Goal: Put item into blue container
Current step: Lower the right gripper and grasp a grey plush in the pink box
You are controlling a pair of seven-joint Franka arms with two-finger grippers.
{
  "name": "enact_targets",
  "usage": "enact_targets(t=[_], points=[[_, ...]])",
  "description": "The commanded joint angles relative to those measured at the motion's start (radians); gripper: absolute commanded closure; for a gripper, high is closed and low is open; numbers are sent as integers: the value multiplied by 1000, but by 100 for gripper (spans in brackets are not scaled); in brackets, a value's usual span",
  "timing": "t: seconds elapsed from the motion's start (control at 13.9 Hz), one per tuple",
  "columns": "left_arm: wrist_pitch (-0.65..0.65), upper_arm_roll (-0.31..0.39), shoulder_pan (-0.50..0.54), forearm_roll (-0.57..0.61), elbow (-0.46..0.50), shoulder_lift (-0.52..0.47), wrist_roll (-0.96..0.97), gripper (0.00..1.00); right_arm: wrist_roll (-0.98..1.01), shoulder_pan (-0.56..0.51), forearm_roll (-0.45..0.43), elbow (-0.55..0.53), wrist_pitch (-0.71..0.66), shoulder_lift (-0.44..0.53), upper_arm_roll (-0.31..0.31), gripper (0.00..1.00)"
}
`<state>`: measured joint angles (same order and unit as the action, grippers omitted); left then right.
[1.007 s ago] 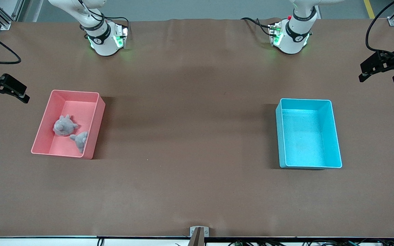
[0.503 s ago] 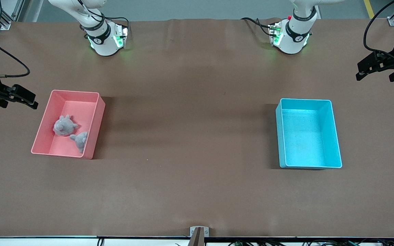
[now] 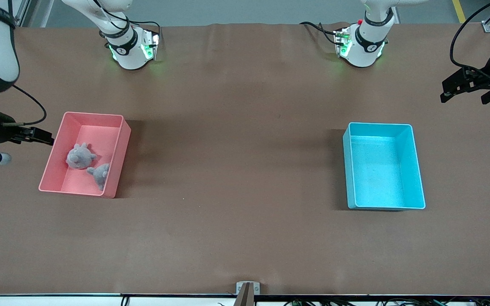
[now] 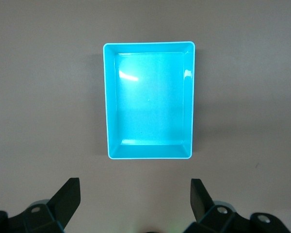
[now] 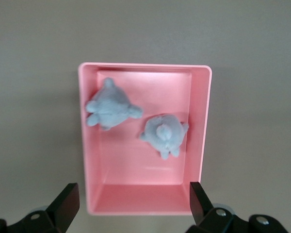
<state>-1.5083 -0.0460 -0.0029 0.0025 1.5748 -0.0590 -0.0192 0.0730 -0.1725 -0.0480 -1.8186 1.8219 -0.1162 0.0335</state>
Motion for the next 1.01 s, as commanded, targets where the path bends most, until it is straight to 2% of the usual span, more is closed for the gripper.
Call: enact_targets(t=[0.0,0.36,0.5,0.93], points=[[8,0,0,5,-9,-2,-22,0,30,-38,-16,-167,153,4,14,0],[7,-2,0,5,-7,1,-22,0,30,-70,-26,-192,281,-132,13,0],[7,-2,1,5,-7,1,-22,0,30,-73,-56,-194,321,-170,13,0],[3,-2,0,7,-10,11,-22,0,30,-79,-95,-229,350,-224,13,0]])
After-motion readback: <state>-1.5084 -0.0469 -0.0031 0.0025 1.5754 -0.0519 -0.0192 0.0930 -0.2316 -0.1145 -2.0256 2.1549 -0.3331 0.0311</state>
